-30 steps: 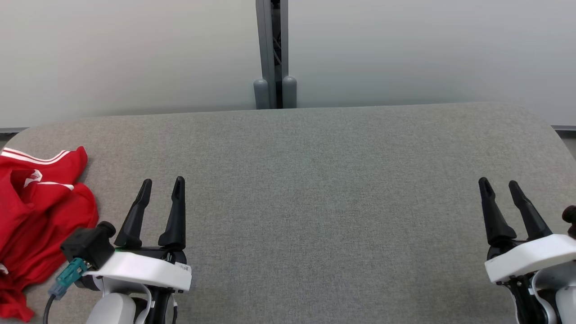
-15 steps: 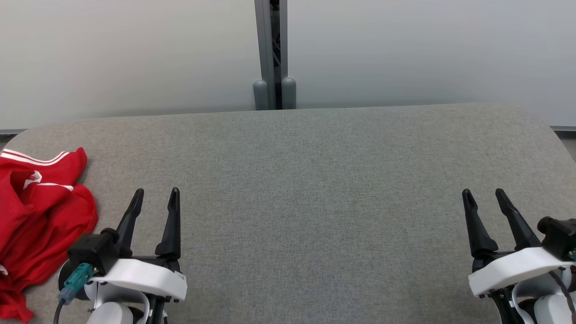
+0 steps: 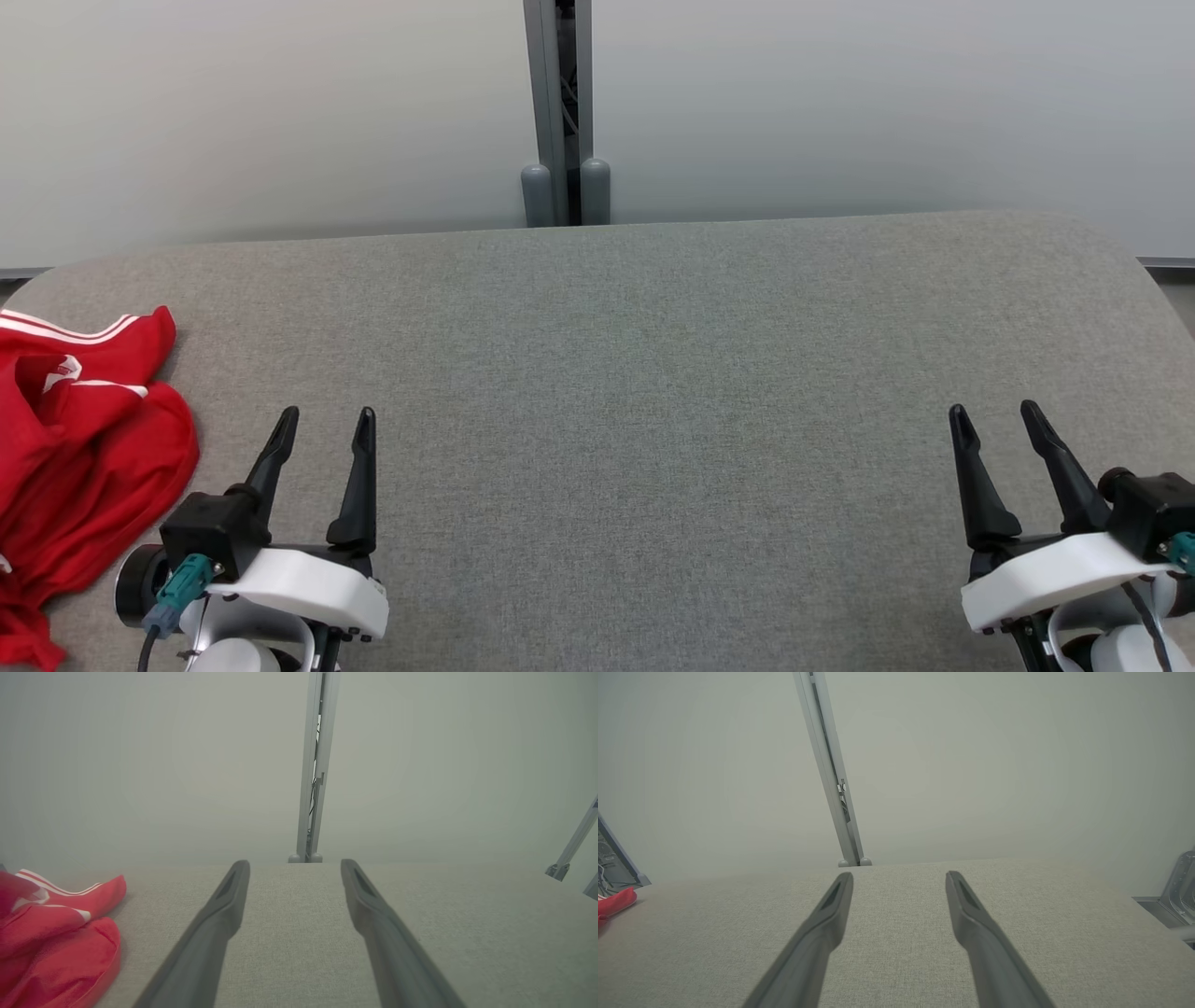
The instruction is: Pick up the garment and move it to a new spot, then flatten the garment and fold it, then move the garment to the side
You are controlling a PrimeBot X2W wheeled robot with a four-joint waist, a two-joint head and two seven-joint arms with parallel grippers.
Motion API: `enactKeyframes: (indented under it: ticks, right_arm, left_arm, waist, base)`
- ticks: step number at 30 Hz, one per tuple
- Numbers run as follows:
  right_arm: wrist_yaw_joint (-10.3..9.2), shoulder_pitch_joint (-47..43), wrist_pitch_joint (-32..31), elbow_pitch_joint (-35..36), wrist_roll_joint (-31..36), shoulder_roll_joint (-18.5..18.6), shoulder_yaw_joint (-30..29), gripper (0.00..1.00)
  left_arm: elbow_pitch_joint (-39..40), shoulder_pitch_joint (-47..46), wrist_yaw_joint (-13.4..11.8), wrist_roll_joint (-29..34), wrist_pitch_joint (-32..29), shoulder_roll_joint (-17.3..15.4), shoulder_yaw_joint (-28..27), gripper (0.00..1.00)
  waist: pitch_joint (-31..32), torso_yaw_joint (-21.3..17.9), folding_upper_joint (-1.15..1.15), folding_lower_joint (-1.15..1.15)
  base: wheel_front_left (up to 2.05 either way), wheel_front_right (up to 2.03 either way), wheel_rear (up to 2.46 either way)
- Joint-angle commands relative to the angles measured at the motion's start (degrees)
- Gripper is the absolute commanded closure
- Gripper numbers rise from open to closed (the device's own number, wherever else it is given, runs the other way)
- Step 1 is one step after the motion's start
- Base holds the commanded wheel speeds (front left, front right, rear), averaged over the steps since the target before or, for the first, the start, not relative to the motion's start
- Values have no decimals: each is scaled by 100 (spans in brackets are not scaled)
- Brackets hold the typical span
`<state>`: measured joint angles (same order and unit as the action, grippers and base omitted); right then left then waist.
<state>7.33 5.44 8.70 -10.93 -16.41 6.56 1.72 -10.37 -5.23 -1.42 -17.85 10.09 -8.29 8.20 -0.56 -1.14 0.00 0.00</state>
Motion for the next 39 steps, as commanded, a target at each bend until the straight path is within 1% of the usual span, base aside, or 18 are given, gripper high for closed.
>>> enactKeyframes:
  ticks: [1, 17, 31, 39]
  right_arm:
    - [23, -14, 96, 0, 133, 15, -19, 0]
    - [25, -134, 370, -105, 524, -121, 83, 0]
    - [21, -216, 519, -157, 668, -175, 117, 0]
    - [22, -189, 474, -183, 576, -192, 52, 0]
  left_arm:
    - [14, -21, -44, 140, -19, -34, -43, 0]
    - [45, 178, -240, 649, -212, -19, -171, 0]
    - [20, 324, -384, 1009, -347, 17, -220, 0]
    - [-19, 349, -425, 929, -366, 18, -206, 0]
  waist:
    - [3, -4, 0, 0]
    - [1, -53, 0, 0]
    - [15, -73, 0, 0]
    - [7, -90, 0, 0]
  base:
    - [0, 0, 0]
    - [0, 0, 0]
    - [0, 0, 0]
    - [0, 0, 0]
